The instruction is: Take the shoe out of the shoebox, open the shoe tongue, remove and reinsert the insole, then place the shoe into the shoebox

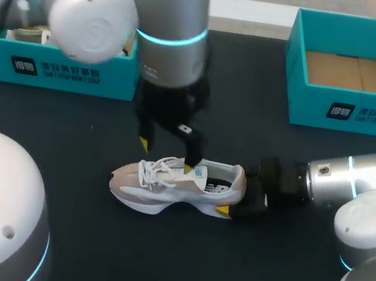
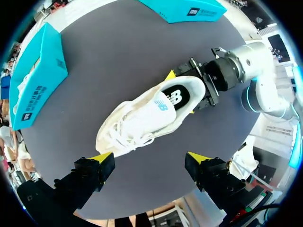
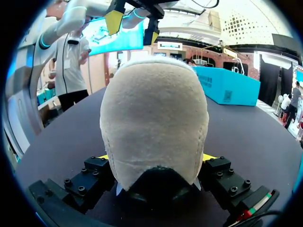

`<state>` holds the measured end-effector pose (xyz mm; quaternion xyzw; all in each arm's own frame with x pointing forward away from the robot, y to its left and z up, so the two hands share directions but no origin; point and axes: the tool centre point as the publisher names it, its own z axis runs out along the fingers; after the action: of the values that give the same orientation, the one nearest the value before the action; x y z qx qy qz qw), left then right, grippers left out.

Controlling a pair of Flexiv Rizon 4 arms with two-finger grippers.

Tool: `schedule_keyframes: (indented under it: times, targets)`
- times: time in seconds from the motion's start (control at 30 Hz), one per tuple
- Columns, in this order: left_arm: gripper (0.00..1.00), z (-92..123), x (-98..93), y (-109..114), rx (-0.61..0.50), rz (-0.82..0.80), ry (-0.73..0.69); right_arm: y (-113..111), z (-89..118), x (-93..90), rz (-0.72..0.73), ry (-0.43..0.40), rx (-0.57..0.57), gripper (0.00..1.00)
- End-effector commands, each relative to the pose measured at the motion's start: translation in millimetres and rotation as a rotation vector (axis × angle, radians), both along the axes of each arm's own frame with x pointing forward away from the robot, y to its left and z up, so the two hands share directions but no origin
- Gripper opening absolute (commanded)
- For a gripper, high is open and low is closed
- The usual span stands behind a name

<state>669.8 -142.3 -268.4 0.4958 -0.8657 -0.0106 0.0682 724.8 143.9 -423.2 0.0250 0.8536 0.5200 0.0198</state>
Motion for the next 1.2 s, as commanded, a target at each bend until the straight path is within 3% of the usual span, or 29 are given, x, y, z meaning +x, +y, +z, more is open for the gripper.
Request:
schedule_keyframes:
  times: [0.03,0.63,0.8,1.2]
  targets:
    - [1.00,-27.2,0.8,-17.0,0.023,0.002,0.050,0.7,-2.3,-1.3,-0.002,-0.001,-0.001,0.00]
    - [1.00,-27.2,0.8,-17.0,0.023,0.002,0.050,0.7,-2.3,-1.3,-0.002,-0.001,-0.001,0.00]
    - [1.00,-22.2,4.0,-14.9,-0.061,0.129,0.000,0.7,-2.3,-1.3,-0.002,-0.001,-0.001,0.00]
    - [1.00,-48.3,12.9,-31.8,-0.014,0.303,-0.129,0.7,-2.3,-1.3,-0.002,-0.001,-0.001,0.00]
